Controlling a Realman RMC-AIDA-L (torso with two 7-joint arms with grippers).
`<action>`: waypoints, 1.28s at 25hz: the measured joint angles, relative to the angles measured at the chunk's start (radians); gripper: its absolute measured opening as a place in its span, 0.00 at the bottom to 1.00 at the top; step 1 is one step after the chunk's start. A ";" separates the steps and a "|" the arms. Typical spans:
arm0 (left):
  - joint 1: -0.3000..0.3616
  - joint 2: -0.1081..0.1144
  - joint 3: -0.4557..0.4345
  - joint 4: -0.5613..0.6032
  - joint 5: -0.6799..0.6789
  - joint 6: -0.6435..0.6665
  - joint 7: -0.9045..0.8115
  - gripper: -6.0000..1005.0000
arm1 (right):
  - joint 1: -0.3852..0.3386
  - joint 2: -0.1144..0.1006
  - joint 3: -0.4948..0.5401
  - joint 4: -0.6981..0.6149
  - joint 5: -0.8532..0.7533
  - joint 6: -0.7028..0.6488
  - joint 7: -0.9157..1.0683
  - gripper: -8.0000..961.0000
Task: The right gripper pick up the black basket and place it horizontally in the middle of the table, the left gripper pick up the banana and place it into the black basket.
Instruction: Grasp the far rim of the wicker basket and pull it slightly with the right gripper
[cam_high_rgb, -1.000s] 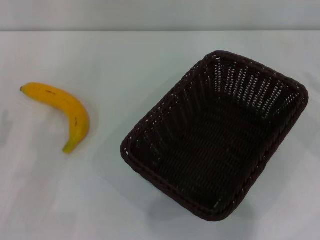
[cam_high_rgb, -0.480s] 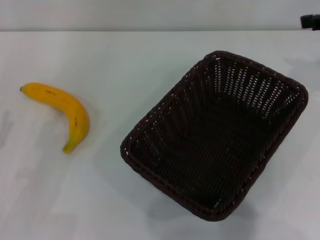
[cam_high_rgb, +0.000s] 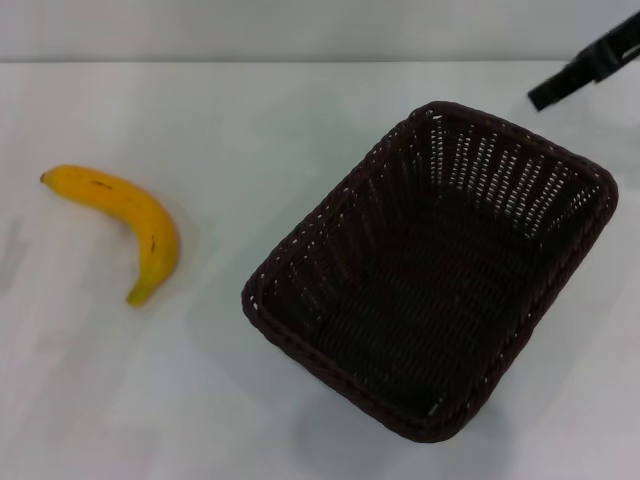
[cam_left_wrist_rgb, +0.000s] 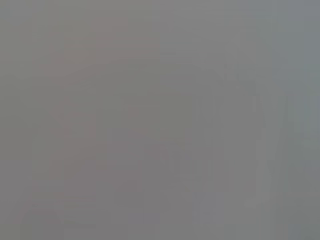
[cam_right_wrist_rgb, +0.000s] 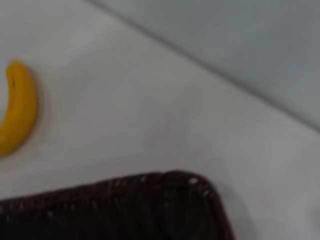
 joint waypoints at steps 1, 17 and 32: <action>-0.002 0.000 0.000 0.001 0.002 0.000 -0.001 0.88 | 0.025 -0.001 -0.015 0.046 -0.020 -0.006 0.001 0.70; -0.004 0.000 0.000 0.004 0.023 -0.035 -0.028 0.88 | 0.148 0.025 -0.097 0.299 -0.203 -0.136 0.021 0.70; 0.006 -0.003 0.000 -0.002 0.070 -0.041 -0.024 0.88 | 0.224 0.070 -0.196 0.473 -0.255 -0.220 0.063 0.70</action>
